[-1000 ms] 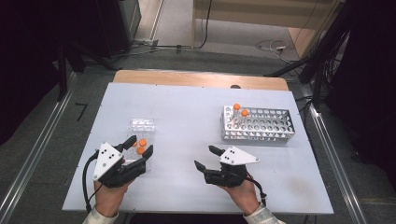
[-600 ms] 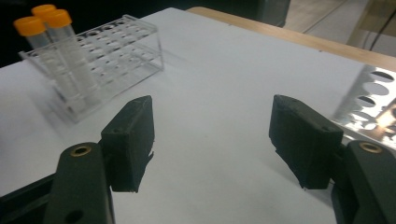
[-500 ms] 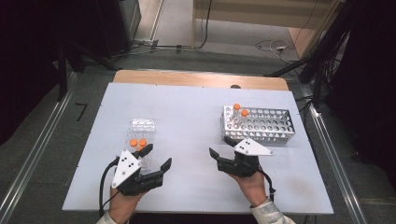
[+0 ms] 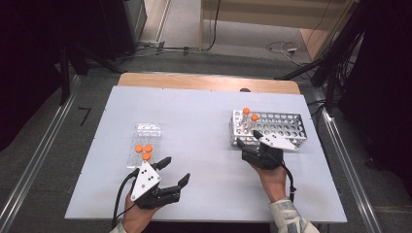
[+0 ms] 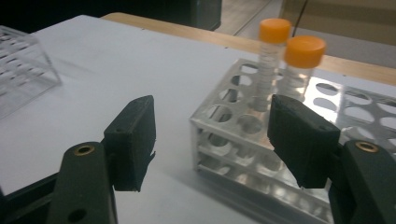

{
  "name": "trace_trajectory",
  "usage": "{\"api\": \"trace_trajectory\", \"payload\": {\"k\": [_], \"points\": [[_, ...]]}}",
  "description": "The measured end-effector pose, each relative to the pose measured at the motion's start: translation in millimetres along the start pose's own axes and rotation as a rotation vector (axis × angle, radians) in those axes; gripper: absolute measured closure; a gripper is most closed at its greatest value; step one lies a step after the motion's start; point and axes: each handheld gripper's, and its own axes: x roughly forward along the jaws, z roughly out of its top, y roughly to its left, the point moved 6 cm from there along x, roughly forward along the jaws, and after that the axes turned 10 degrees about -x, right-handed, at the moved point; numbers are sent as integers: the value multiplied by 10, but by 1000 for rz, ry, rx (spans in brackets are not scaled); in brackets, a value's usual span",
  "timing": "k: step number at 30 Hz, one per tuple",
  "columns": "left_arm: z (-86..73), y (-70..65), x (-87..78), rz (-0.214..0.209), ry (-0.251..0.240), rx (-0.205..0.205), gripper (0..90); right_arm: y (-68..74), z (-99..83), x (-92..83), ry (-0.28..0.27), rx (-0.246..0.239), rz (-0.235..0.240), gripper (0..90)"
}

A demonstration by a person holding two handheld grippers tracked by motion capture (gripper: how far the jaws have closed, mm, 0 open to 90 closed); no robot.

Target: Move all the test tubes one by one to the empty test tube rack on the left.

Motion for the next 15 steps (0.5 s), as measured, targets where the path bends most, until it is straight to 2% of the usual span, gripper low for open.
{"api": "trace_trajectory", "payload": {"k": [3,8,15], "points": [[-10,-11,6,-4,3,1,252,-111,-8,44,2,14,-36,341],[-13,-9,13,-9,5,-2,252,-261,-23,137,-4,44,-84,446],[-27,-15,24,-14,8,-1,253,-367,-54,286,18,57,-114,555]]}}
